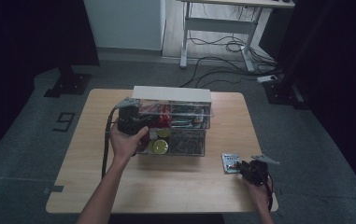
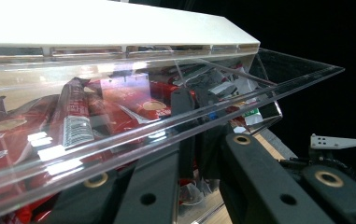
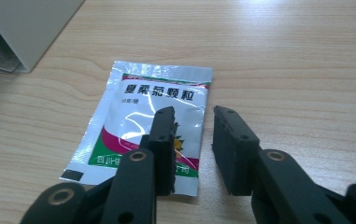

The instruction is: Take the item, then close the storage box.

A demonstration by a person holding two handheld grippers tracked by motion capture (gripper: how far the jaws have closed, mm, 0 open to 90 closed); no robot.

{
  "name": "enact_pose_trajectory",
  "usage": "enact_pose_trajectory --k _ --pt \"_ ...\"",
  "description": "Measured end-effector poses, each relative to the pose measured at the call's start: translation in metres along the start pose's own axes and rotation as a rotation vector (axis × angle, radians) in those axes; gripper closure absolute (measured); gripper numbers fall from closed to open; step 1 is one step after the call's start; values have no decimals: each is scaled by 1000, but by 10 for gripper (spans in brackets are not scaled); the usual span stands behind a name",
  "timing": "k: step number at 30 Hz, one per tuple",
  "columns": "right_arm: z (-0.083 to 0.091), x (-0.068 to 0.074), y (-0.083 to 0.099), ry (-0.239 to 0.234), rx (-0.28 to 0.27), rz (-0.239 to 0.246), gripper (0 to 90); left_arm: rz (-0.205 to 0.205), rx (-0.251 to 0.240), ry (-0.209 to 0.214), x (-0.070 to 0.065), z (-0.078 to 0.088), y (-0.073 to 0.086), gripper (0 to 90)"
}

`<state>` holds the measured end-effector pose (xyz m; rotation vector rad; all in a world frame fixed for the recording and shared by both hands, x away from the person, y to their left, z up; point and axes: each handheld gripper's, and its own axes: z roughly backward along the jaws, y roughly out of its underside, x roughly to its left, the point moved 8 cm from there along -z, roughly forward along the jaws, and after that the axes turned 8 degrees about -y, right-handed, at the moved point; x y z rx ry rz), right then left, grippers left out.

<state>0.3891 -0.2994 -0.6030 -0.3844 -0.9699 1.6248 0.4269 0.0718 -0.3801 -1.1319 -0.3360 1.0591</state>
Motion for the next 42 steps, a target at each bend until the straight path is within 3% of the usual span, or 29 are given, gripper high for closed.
enact_pose_trajectory --k 3,7,12,19,22,34,42 --pt "0 0 0 22 3 14 622 -1 0 0 0 1 0 865" --pt "0 2 0 33 18 22 477 -3 1 -2 0 1 0 865" --pt "6 5 -8 68 -33 27 366 -4 0 -3 0 2 0 864" --pt "20 18 -23 37 -137 43 353 -5 -1 -6 0 3 0 867" --pt "23 24 -26 28 -159 63 358 -6 -3 -6 0 4 1 867" --pt "26 40 -29 -29 -163 69 381 -5 2 -2 1 8 5 864" --pt "24 41 -28 -57 -151 60 388 -1 1 0 3 10 8 864"
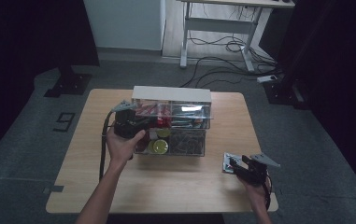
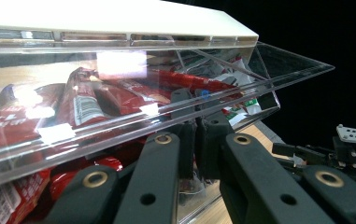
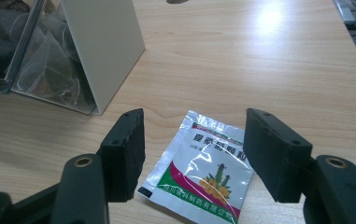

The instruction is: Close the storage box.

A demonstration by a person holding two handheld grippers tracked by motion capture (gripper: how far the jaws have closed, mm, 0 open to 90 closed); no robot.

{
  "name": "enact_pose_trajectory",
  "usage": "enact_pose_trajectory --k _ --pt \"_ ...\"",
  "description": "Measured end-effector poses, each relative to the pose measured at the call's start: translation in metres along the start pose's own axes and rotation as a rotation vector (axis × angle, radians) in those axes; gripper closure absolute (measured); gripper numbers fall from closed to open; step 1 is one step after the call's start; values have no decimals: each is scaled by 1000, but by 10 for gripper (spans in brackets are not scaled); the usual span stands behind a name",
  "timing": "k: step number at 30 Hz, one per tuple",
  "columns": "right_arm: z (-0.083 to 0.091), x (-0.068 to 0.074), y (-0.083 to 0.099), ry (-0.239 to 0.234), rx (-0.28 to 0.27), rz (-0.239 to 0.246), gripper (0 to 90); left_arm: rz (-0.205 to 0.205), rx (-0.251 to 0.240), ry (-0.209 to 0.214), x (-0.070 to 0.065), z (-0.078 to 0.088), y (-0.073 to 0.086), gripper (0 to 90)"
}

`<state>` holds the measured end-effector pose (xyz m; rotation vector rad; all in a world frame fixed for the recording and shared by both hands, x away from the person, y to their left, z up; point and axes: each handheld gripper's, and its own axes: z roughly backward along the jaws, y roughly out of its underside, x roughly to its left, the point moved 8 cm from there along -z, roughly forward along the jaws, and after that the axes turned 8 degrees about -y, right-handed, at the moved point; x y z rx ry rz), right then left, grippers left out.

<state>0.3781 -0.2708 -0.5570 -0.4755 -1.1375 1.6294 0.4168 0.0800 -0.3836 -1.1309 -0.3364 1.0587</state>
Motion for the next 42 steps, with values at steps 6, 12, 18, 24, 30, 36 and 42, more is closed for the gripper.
enact_pose_trajectory --k 6,12,18,24,30,36,42 --pt "-2 0 2 -10 13 -10 388 0 -2 -2 1 2 0 862" --pt "-2 1 2 -14 12 -13 391 -8 -3 -7 0 6 0 863" --pt "-2 0 2 -14 14 -14 393 -10 -3 -9 1 10 1 857" --pt "-2 0 3 -18 13 -16 393 -11 3 -12 3 11 4 860" --pt "-3 0 3 -18 16 -14 395 -10 6 -13 4 14 8 860" --pt "-5 1 4 -26 18 -15 397 -10 11 -3 3 16 12 857" --pt "-5 0 5 -27 28 -19 398 -2 20 -1 5 15 16 854"
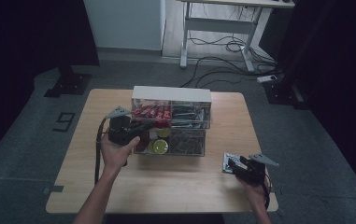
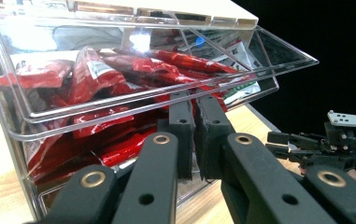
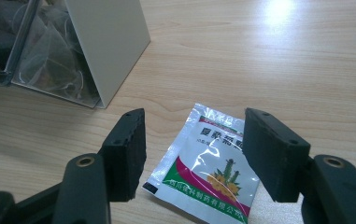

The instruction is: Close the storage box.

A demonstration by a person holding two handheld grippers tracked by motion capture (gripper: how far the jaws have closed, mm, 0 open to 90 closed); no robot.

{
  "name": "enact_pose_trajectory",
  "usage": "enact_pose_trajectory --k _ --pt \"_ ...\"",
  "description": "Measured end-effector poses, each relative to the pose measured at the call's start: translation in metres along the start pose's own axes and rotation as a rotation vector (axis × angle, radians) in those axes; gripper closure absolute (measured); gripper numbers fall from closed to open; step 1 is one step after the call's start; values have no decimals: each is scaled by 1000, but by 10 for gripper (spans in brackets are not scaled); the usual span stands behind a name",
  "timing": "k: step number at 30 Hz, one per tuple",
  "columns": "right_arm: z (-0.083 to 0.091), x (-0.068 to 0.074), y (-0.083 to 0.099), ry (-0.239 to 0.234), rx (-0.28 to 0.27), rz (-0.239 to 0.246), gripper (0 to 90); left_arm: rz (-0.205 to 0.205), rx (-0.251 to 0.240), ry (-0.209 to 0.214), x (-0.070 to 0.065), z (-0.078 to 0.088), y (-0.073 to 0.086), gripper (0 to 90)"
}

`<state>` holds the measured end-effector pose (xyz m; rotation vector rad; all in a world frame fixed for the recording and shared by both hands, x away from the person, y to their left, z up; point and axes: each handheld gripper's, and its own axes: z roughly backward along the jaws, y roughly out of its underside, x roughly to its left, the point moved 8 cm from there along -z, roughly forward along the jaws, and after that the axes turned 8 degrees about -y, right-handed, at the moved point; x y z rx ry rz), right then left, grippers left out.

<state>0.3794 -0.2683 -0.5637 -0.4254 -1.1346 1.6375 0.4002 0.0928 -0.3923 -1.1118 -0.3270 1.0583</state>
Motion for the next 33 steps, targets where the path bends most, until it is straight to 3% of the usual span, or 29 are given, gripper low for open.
enact_pose_trajectory --k 22,33 --pt "-2 -3 3 -2 6 -9 399 -6 -13 18 -6 4 5 844" --pt "-1 -4 3 -3 5 -12 399 -26 -73 31 -6 17 6 660"
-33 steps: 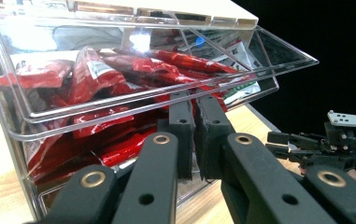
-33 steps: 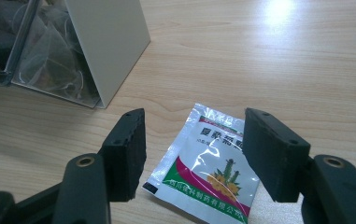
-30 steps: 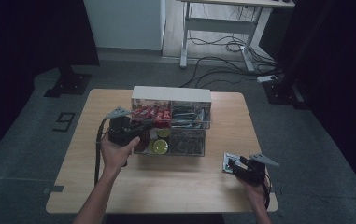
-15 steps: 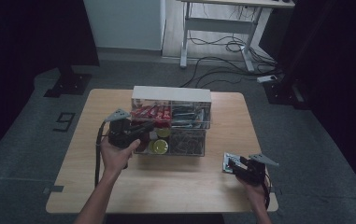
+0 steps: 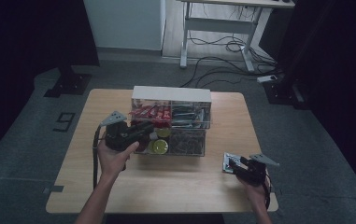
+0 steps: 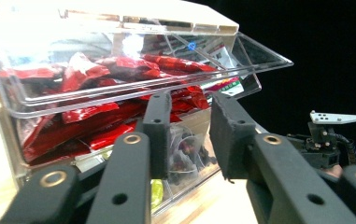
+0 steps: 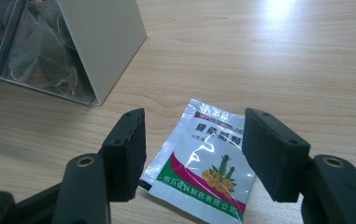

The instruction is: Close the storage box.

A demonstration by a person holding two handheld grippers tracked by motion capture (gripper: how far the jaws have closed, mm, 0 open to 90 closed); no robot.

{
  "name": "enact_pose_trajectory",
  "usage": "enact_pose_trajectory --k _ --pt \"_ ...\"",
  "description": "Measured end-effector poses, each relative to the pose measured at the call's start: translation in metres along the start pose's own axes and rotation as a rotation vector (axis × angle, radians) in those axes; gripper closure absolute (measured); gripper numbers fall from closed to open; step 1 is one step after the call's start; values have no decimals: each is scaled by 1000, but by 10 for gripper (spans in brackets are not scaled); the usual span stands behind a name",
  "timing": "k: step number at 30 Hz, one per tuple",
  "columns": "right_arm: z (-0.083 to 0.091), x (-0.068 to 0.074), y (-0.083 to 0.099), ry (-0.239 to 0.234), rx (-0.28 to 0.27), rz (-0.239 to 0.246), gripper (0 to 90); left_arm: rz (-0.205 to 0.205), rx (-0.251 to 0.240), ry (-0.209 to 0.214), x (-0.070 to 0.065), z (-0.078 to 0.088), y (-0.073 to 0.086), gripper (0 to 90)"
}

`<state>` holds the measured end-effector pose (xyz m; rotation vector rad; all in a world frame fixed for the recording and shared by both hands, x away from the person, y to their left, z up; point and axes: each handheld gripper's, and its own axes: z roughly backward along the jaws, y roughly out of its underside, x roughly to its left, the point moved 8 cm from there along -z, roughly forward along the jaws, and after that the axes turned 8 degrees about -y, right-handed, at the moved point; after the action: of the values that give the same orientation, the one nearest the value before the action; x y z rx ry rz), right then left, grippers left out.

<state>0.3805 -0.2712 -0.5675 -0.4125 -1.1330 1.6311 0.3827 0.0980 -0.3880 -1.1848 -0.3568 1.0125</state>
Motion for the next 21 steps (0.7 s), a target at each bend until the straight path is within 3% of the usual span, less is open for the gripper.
enact_pose_trajectory --k 17,21 --pt "-1 0 1 0 4 -2 398 -24 -3 12 7 8 10 555" --pt "-1 0 1 1 3 -2 398 -49 1 7 5 12 12 527"
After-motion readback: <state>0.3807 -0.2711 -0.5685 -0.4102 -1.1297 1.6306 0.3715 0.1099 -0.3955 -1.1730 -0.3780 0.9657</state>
